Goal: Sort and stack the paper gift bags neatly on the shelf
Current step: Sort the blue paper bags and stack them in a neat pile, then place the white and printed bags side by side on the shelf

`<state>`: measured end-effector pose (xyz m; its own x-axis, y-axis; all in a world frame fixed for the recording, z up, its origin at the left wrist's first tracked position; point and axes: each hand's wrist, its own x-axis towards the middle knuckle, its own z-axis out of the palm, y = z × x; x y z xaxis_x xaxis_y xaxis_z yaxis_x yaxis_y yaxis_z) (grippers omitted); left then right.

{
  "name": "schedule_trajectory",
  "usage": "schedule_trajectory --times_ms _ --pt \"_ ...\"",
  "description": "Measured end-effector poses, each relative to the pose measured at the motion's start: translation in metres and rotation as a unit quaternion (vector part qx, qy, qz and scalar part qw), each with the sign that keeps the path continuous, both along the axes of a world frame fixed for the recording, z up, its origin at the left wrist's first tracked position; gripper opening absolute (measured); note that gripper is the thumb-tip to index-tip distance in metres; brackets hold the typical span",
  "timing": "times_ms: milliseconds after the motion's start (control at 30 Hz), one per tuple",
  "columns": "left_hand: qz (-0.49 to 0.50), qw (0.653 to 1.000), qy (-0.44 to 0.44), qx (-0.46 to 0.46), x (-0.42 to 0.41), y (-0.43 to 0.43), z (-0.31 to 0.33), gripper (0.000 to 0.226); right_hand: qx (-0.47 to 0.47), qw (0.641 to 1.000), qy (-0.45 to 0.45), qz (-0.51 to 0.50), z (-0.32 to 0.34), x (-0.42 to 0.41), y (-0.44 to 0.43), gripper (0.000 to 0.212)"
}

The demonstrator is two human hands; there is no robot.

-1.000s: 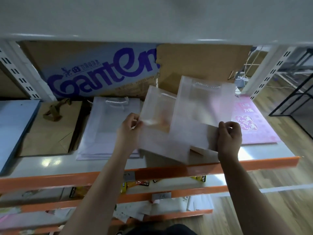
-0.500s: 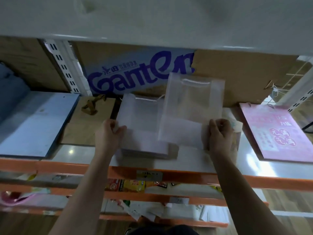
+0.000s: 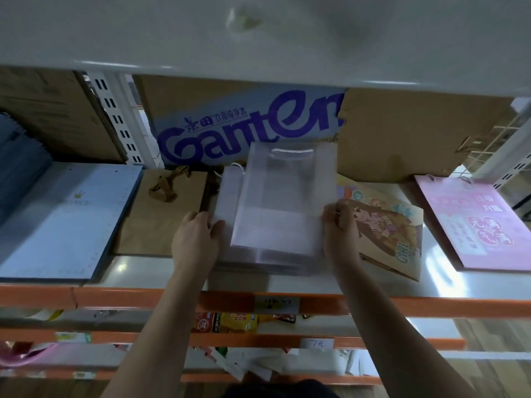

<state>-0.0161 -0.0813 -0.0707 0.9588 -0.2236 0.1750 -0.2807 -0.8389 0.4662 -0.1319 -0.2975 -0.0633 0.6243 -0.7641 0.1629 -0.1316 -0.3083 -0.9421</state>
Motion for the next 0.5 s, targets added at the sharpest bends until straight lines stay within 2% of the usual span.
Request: schedule_trajectory --times_ms 167,333,500 --pt "-0.047 0.988 -0.113 -0.093 -0.001 0.022 0.009 0.025 0.001 0.997 0.045 0.059 -0.002 0.016 0.020 0.017" --pt "-0.084 0.991 -0.099 -0.026 -0.001 0.039 -0.005 0.054 -0.057 0.991 0.107 0.062 -0.003 0.018 0.036 0.025" --pt "-0.085 0.991 -0.099 0.019 -0.003 0.040 -0.010 0.055 -0.150 0.975 0.162 0.034 -0.006 0.015 0.040 0.034"
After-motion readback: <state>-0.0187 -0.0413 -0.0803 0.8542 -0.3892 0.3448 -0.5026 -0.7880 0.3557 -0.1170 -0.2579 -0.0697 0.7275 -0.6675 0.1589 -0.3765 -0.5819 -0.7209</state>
